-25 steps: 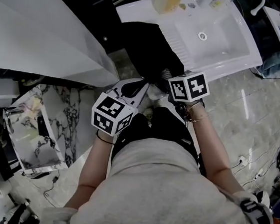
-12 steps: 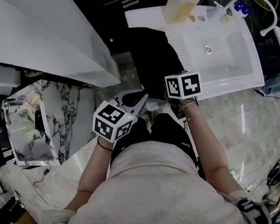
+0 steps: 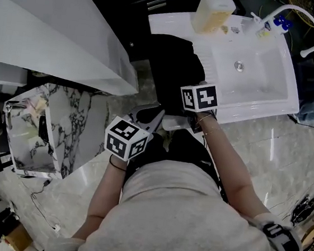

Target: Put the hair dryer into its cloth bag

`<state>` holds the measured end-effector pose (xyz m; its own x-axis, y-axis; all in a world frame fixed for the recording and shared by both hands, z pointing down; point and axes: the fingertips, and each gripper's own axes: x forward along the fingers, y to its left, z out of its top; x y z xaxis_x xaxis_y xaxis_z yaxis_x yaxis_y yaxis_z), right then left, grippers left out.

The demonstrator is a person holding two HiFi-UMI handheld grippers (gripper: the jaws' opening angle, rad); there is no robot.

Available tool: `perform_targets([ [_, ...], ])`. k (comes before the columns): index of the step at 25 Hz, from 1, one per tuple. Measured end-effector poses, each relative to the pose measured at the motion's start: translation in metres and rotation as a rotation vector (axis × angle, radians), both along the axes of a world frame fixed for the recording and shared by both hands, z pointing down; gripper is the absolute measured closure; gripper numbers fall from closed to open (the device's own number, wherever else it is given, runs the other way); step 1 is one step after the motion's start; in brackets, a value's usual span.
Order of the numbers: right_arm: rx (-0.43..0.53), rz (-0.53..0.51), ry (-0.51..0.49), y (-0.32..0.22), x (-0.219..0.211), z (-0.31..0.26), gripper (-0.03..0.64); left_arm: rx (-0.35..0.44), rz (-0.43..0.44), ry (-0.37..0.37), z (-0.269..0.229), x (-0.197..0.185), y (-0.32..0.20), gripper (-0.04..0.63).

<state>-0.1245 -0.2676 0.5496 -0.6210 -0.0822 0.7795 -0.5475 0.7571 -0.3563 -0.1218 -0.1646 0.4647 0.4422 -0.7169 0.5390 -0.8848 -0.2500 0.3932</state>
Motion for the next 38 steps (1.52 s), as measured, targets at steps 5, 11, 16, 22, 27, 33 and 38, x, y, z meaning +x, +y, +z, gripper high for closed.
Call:
perform_targets([
  [5,0.041,0.012,0.001,-0.012,-0.008,0.004,0.385,-0.006,-0.036,0.004,0.002,-0.003,-0.003,0.583],
  [11,0.079,0.011,0.004,-0.025,-0.017,0.008,0.385,-0.013,-0.062,0.012,0.003,-0.002,-0.006,0.583],
  [16,0.1,-0.002,0.019,-0.03,-0.02,0.012,0.383,-0.024,-0.079,0.015,0.007,-0.001,-0.007,0.583],
  [22,0.104,-0.012,0.036,-0.028,-0.018,0.014,0.38,-0.025,-0.071,0.013,0.007,-0.001,-0.004,0.583],
  [27,0.041,-0.026,0.04,-0.018,-0.01,0.014,0.347,-0.018,-0.041,0.016,0.001,0.002,-0.002,0.583],
  [33,-0.016,-0.03,0.026,-0.001,-0.002,0.011,0.255,-0.001,-0.011,0.016,-0.006,0.008,0.003,0.583],
  [38,0.015,-0.017,0.035,0.005,0.009,0.008,0.253,-0.002,0.004,0.016,-0.006,0.012,0.012,0.583],
])
